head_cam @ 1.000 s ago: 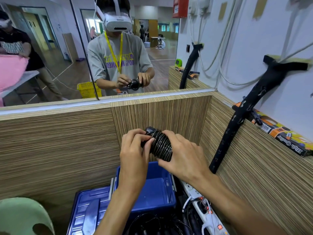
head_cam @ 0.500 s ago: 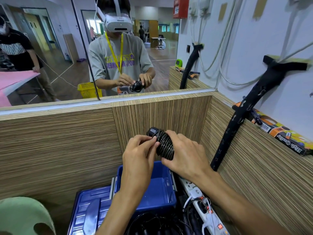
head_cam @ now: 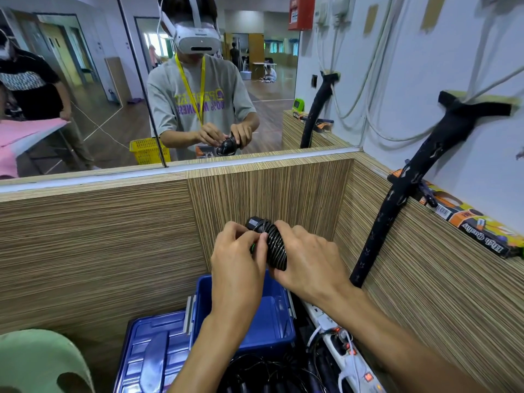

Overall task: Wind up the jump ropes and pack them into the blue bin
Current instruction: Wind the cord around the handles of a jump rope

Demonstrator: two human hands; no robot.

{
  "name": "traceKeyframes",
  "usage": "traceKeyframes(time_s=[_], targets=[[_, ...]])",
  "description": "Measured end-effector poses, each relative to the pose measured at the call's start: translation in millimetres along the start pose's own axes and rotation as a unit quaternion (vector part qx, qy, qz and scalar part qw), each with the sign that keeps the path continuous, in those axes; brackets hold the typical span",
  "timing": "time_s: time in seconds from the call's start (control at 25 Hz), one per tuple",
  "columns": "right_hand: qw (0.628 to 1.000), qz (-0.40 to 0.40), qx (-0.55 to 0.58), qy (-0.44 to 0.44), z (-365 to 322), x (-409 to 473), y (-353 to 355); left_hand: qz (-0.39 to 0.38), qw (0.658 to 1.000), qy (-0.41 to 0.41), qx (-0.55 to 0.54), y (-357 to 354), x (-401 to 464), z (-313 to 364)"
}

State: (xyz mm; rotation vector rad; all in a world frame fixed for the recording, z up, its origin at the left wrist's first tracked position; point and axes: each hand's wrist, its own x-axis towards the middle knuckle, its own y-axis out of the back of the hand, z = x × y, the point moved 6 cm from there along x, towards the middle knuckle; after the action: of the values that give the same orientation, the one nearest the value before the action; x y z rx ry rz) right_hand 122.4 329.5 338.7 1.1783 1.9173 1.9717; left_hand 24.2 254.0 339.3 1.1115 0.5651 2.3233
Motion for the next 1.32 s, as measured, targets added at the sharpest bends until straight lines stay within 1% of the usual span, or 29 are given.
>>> traceKeyframes(time_s=[0.08,0.24,0.36,0.64,0.88,0.96,1.04,1.16,1.24,1.32], targets=[[1.0,0.001,0.001,-0.005,-0.6,-1.5,-2.0,0.0,1.0,0.011,-0.02,-2.1,-0.3,-1.9],[1.0,-0.008,0.001,-0.007,-3.3,0.6,-4.1,0.004,1.0,0.016,0.021,-10.0,-3.4,3.5],[1.0,-0.007,-0.006,-0.02,-2.1,2.1,-6.0,0.002,1.0,0.006,0.016,-13.2,-3.5,4.4],[1.0,-0.008,-0.007,-0.019,0.3,0.6,-12.7,-0.074,0.996,0.048,-0.019,-15.3,4.9,-4.0],[1.0,-0.012,-0.007,-0.025,1.5,4.7,-14.7,-0.103,0.993,0.043,-0.04,-12.0,7.9,-9.9],[1.0,-0.017,-0.003,-0.023,1.6,3.7,-15.2,-0.103,0.993,0.04,-0.042,-12.4,7.3,-11.3],[1.0,-0.016,-0.001,-0.021,1.5,3.4,-13.1,-0.084,0.994,0.035,-0.059,-9.0,7.1,-9.5],[1.0,-0.025,-0.004,-0.016,3.2,2.7,-12.6,-0.068,0.988,0.031,-0.134,-4.2,7.9,-11.6],[0.999,-0.033,0.008,-0.022,5.0,-0.4,-13.5,-0.087,0.985,-0.01,-0.152,-3.7,9.9,-10.9],[0.999,-0.029,0.024,-0.026,5.5,-1.8,-12.6,-0.093,0.985,-0.084,-0.119,-2.9,11.5,-9.7]])
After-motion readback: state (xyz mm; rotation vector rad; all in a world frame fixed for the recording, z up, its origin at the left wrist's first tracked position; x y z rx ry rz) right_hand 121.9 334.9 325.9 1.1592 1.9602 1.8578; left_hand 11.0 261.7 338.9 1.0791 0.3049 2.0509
